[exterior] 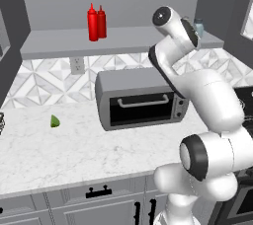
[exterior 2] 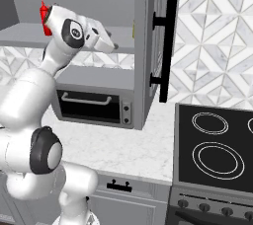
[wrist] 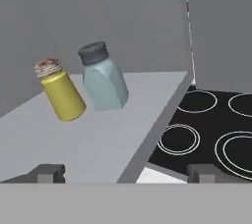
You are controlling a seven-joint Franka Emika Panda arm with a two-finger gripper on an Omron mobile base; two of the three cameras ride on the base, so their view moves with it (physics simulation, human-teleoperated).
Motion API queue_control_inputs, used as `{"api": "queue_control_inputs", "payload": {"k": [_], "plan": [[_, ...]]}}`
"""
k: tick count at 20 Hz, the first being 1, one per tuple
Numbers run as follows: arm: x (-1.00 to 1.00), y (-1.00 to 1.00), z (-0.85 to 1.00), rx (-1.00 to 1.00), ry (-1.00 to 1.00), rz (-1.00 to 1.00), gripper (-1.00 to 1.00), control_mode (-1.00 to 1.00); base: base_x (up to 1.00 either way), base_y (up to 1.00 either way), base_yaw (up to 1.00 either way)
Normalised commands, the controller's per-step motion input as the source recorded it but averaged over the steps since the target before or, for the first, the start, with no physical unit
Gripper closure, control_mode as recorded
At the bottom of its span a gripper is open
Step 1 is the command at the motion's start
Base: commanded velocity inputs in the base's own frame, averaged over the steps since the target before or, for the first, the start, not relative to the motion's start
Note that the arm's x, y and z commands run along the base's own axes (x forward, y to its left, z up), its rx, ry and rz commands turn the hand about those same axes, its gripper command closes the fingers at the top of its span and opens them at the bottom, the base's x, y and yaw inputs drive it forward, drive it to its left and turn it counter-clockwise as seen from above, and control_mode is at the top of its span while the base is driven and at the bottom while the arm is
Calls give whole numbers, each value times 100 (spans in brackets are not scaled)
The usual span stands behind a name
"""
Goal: Put the shaker and condiment bottle from the counter next to their counterparts in the cabinet.
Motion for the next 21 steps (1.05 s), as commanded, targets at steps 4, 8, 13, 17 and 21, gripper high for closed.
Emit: {"api": "queue_control_inputs", "payload": {"k": [4,8,13,17,21], "plan": [[-100,34,0,0,-26,15,-100,-100,0,0,0],[-91,65,-5,0,-21,30,-100,-100,0,0,0],[-97,58,-2,0,-19,34,-100,-100,0,0,0],[-100,59,0,0,-18,33,-100,-100,0,0,0],[-100,63,0,0,-16,28,-100,-100,0,0,0]]}}
